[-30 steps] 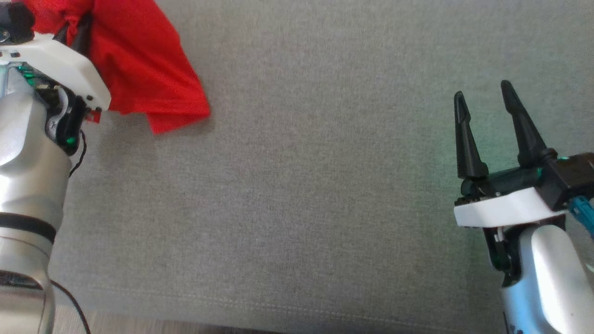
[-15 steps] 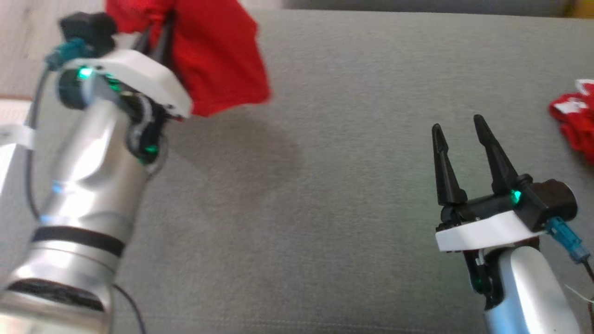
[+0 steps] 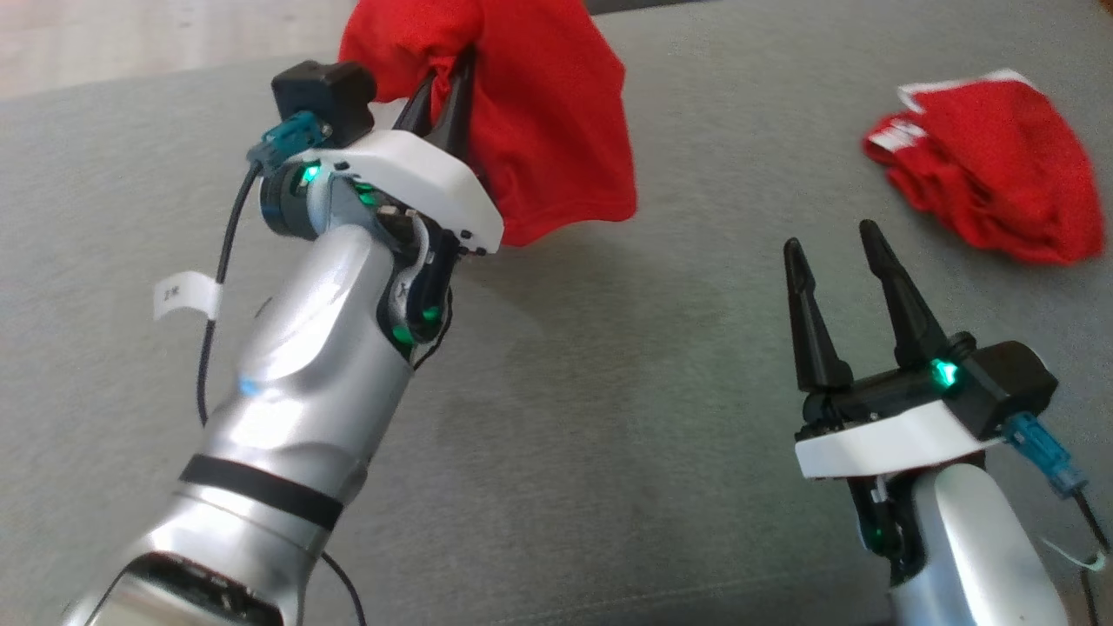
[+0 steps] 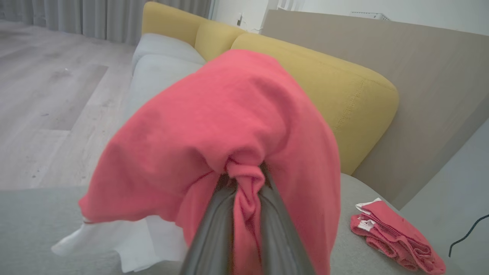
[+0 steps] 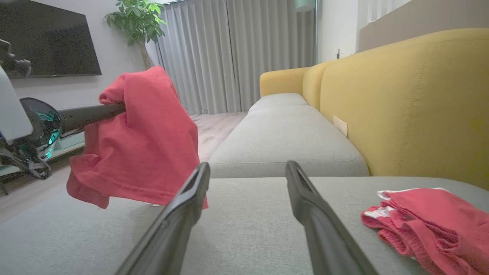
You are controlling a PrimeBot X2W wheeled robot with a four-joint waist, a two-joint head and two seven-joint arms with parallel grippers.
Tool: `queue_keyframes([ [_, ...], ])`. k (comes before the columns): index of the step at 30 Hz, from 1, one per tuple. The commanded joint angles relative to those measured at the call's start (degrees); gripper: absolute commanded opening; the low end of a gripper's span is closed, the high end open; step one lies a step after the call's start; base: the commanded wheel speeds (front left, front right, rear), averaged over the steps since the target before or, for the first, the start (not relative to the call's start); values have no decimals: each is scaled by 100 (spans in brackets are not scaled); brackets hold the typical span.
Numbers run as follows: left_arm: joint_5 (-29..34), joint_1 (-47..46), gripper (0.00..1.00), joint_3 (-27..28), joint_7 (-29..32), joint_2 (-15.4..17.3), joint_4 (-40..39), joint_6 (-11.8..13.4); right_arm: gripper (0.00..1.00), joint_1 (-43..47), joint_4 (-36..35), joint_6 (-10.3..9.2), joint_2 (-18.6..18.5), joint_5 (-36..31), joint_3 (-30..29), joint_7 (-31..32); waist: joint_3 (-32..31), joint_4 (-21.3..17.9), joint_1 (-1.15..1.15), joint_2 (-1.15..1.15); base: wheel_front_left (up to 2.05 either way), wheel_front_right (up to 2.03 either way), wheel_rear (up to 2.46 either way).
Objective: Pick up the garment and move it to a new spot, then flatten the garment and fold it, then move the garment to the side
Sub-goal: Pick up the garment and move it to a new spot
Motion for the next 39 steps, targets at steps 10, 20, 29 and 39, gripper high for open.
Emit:
queue_keyframes([
  [10, -644, -153, 100, -605, -321, 106, 114, 635, 100, -298, 6, -5, 24, 144, 259, -176, 284, -739, 0, 0, 0, 0, 0],
  [20, -176, -176, 100, -353, -426, 292, 184, 554, 100, -210, 142, -5, 25, 79, 66, -241, 80, -232, 0, 0, 0, 0, 0],
  [29, 886, 749, 100, 224, -428, 881, -966, 390, 100, -14, 186, -5, 25, -51, -117, -161, -290, 498, 0, 0, 0, 0, 0],
  [39, 1750, 2689, 100, 1111, -429, 1139, -2624, 263, 100, 324, 163, -5, 25, -146, -294, -68, -686, 977, 0, 0, 0, 0, 0],
])
